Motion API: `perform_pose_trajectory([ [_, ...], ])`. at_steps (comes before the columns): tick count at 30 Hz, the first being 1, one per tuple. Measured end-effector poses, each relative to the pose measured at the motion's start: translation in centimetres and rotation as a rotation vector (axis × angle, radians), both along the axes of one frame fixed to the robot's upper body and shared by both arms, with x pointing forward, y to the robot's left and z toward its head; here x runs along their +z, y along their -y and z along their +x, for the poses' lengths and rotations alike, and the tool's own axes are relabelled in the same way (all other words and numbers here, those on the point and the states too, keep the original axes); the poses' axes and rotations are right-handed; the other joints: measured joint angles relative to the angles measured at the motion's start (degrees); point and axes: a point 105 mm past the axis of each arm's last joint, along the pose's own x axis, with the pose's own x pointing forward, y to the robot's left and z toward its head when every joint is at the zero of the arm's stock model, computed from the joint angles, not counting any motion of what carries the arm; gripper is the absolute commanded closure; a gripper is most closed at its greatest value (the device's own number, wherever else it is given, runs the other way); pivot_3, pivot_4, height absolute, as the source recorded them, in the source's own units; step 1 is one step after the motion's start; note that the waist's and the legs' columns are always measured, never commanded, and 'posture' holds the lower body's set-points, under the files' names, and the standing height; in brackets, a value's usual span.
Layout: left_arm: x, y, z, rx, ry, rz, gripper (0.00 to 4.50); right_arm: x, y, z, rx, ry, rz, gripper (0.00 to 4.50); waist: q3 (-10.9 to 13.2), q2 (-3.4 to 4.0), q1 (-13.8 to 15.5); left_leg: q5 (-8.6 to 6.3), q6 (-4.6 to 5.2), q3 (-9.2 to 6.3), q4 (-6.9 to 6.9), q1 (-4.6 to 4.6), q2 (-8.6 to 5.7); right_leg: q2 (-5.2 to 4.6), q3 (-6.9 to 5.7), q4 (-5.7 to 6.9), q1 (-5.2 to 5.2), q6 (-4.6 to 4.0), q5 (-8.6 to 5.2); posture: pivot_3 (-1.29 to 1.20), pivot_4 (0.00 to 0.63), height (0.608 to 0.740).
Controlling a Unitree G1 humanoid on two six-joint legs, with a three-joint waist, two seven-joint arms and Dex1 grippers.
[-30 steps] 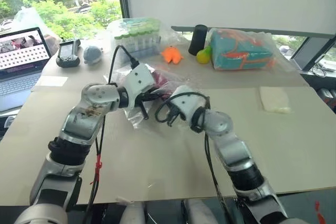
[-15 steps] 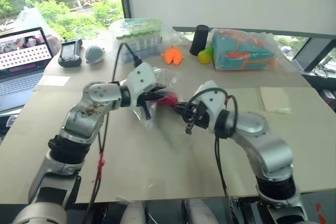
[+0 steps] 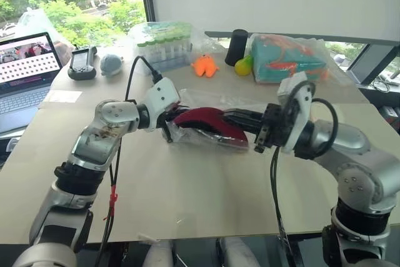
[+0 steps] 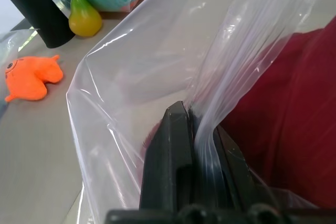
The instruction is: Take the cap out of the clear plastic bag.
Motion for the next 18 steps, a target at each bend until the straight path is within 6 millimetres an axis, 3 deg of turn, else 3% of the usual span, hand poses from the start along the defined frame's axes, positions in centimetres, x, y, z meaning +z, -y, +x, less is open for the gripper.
perform_pose_trajectory([
  [8,0.3,-0.4,0.2,0.018,0.017,-0.003,4.50,2.3,0.8,0.8,-0.024,-0.025,0.151,4.46,0.0,0.01,0.0,0.00,0.00,0.01,0.00,-0.01,0.01,0.00,0.01,-0.01,-0.02,-0.01,0.01,0.00,0.150,0.740],
  [18,-2.8,-0.8,-0.5,-0.038,0.095,0.150,4.50,-1.2,-1.6,1.9,-0.103,0.180,-0.314,4.46,0.0,0.05,0.1,0.00,0.00,0.09,-0.01,-0.01,-0.01,-0.05,0.04,-0.06,-0.05,0.00,-0.01,0.00,0.150,0.740],
])
